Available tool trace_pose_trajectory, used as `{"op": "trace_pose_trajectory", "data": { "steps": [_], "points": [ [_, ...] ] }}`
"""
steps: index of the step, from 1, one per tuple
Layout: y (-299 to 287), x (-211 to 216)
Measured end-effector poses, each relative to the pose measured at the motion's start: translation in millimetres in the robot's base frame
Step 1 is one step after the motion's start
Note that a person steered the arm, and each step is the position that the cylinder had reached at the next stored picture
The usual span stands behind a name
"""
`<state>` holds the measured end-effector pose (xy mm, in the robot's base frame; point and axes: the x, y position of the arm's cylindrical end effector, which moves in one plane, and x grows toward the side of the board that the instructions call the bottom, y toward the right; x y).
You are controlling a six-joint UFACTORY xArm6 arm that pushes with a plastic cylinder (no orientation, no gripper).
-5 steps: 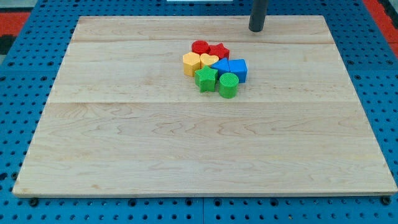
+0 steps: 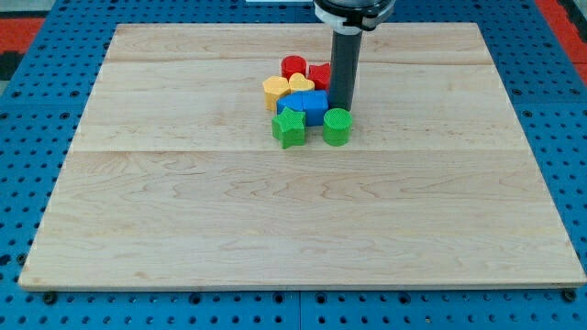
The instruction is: Separate the green circle from green star
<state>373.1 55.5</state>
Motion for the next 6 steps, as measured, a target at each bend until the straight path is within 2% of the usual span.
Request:
{"op": "trace_pose_trajectory", "data": {
  "steps": [2, 3, 4, 5, 6],
  "points": [
    [-0.2, 67.5],
    [-0.1, 85.9],
    [-32.4, 66.2],
    [-14.9, 100.2],
    [-39.4, 103.1]
  ]
}}
